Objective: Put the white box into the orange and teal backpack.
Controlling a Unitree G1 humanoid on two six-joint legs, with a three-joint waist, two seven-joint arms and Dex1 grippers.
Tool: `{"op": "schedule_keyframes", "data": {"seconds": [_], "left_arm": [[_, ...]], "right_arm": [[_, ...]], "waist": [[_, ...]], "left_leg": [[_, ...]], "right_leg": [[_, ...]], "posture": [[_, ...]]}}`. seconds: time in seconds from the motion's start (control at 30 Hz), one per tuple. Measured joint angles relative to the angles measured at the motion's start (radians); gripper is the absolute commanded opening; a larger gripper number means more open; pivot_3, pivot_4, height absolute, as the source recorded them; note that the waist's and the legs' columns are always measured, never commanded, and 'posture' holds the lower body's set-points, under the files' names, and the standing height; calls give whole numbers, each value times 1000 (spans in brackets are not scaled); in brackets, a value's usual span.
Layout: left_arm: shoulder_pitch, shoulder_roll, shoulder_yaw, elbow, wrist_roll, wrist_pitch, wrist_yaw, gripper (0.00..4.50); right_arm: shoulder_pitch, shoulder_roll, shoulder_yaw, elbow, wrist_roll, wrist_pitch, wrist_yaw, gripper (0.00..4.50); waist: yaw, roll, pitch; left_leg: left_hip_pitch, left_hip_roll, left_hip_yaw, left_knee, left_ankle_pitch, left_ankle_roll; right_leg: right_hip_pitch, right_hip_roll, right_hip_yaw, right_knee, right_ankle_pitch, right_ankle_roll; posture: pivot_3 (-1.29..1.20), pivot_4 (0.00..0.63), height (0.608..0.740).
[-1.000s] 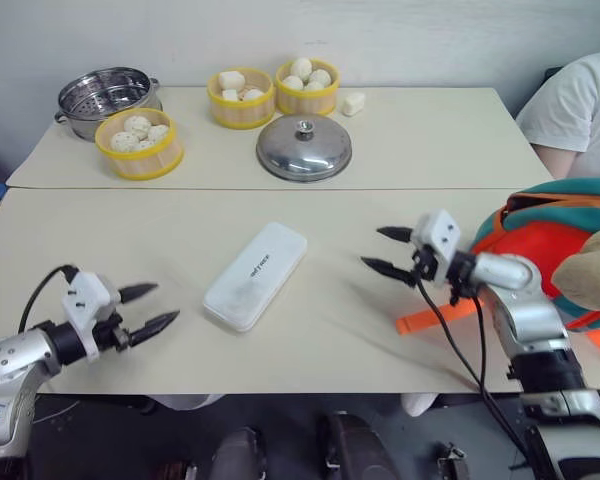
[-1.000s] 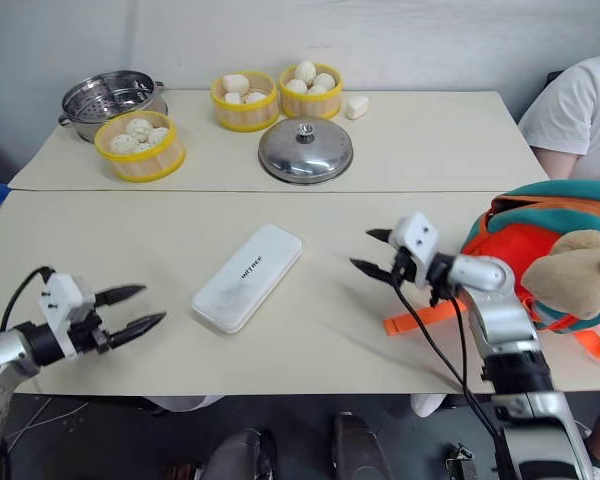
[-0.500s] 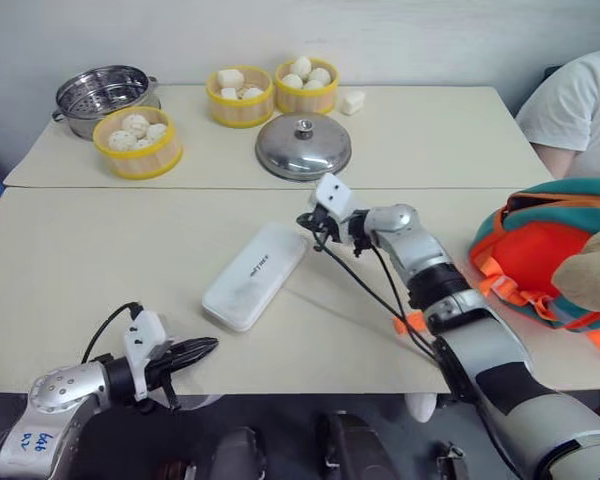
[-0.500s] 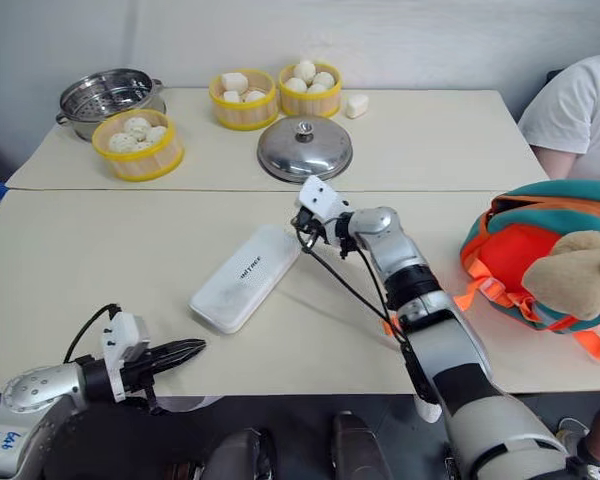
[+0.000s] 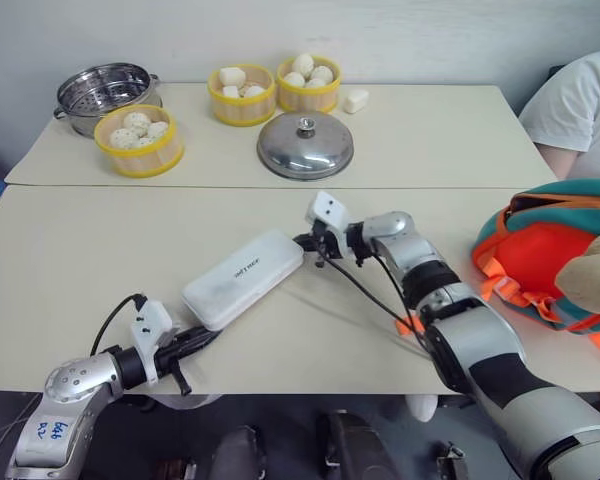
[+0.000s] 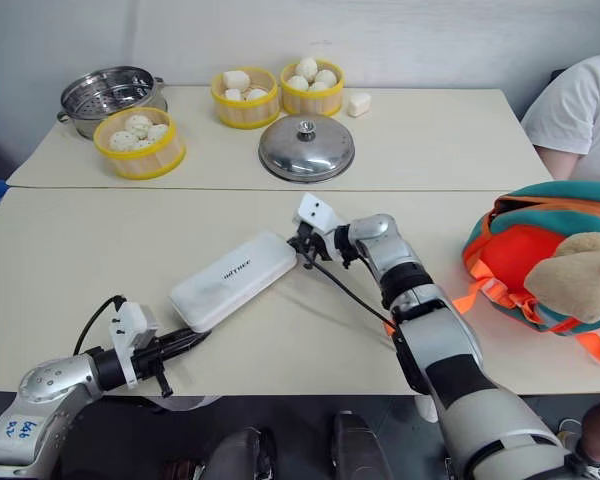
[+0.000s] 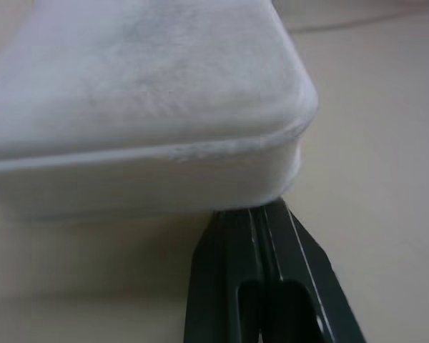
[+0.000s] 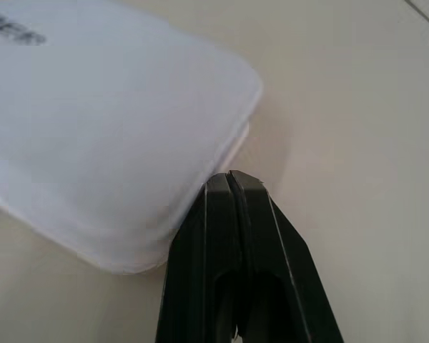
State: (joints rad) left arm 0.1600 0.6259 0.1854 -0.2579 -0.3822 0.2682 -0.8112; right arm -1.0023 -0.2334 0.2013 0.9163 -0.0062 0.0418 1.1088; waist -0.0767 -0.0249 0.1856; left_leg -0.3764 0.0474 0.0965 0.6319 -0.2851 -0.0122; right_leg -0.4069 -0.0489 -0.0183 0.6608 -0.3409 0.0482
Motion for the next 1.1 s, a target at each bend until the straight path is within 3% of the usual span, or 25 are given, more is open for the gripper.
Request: {"op": "schedule_keyframes", "data": {"seconds": [0.2,0.4,0.63,0.87,1.1], "left_arm": [[-8,1,-10,-1,9,-17,0,24],[44,10,5,-11,3,12,8,24],[227,3,140,-84,-62,42,19,24],[102,-132,214,-97,-147,173,233,24],[78,-137,182,-122,-160,235,260,24]], "right_arm": [[327,-161,-11,-534,96,252,103,0],[478,-238,-20,-795,131,385,34,0],[395,-188,-59,-755,123,349,-146,0],[240,-46,-30,-517,46,227,-312,0],[226,18,24,-433,27,195,-301,0]], "waist": [[17,0,0],[11,0,0],[-4,0,0],[0,-1,-1],[-3,-2,-1]], "left_leg": [[0,0,0,0,-1,0],[2,1,1,0,1,0],[2,1,1,-1,1,0],[1,0,1,0,2,0],[0,0,1,0,1,0]], "right_leg": [[0,0,0,-1,0,0],[0,1,1,0,1,-1],[0,1,1,0,1,-2],[0,1,1,0,1,-1],[-1,1,1,0,1,-1]], "posture": [[0,150,740],[0,150,740],[0,150,740],[0,150,740],[0,150,740]]}}
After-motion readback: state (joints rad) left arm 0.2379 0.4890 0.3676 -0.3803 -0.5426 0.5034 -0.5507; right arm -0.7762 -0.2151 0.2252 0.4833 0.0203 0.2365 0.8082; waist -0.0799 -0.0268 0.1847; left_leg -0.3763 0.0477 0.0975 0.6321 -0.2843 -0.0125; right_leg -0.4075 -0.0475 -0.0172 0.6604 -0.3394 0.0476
